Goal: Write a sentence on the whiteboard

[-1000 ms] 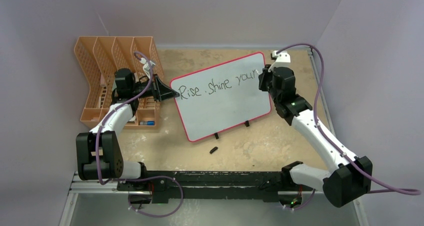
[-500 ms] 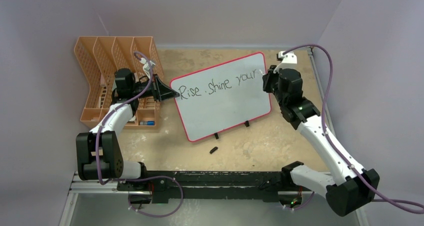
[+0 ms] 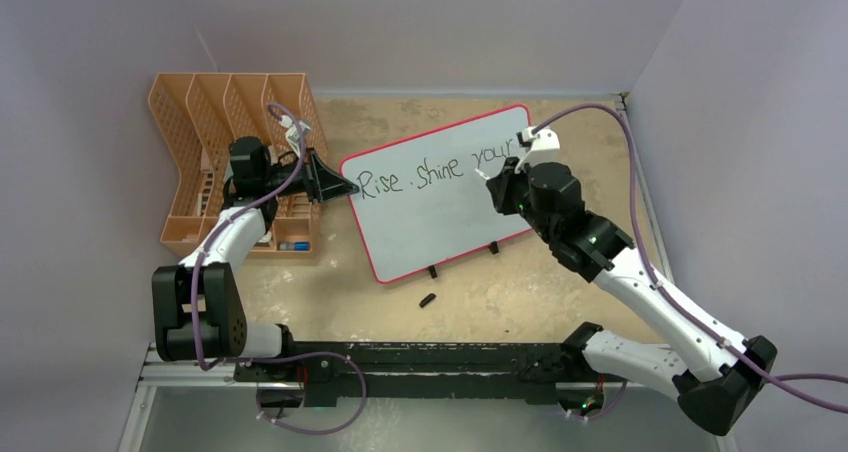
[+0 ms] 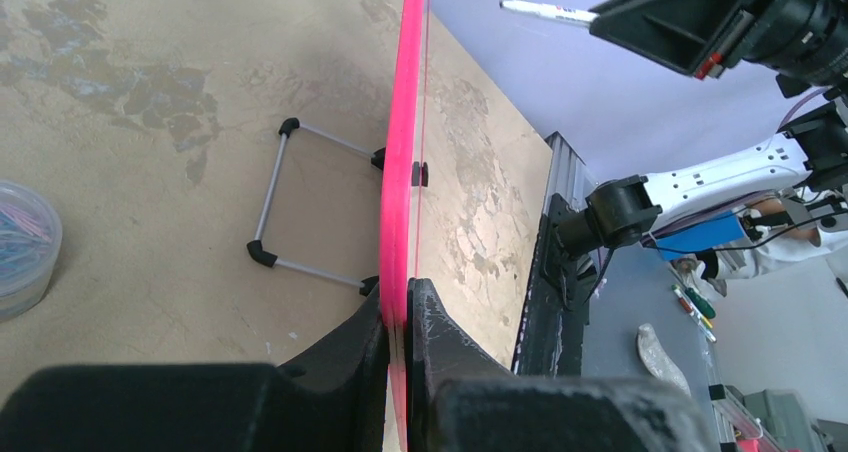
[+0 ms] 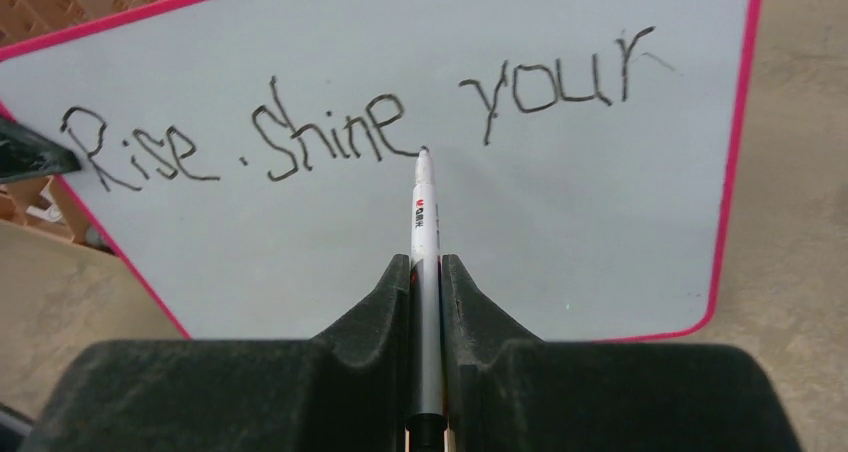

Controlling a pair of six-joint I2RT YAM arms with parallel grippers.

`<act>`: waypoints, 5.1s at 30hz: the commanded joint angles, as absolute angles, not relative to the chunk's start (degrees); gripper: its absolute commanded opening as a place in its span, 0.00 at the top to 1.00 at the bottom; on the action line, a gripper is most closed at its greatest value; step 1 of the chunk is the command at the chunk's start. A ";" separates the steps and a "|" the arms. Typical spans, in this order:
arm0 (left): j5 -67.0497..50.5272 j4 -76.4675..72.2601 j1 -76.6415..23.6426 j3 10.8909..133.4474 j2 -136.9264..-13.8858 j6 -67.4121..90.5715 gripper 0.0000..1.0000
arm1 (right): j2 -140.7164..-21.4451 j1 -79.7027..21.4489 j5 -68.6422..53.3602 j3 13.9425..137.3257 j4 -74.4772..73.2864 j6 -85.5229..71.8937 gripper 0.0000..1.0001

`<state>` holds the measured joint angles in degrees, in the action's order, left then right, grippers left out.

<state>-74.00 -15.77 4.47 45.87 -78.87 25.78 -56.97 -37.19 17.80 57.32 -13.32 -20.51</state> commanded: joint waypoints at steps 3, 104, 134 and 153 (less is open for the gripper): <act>-71.23 -17.58 4.66 46.52 -77.77 24.96 1.00 | -55.29 -44.41 23.26 56.99 -13.18 -27.17 1.00; -69.01 -16.61 4.75 46.91 -77.61 25.05 1.00 | -75.03 -67.85 49.24 59.06 -1.64 -32.66 1.00; -69.34 -16.52 4.91 47.02 -77.52 25.07 1.00 | -79.37 -67.79 46.68 60.38 -7.62 -35.47 1.00; -69.36 -16.53 5.01 47.08 -77.43 25.14 1.00 | -79.19 -67.85 45.17 58.65 -11.47 -38.90 1.00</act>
<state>-71.66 -15.68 4.47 45.87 -78.50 25.91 -79.20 -67.85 45.39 58.37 -10.44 -37.19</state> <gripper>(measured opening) 0.056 0.141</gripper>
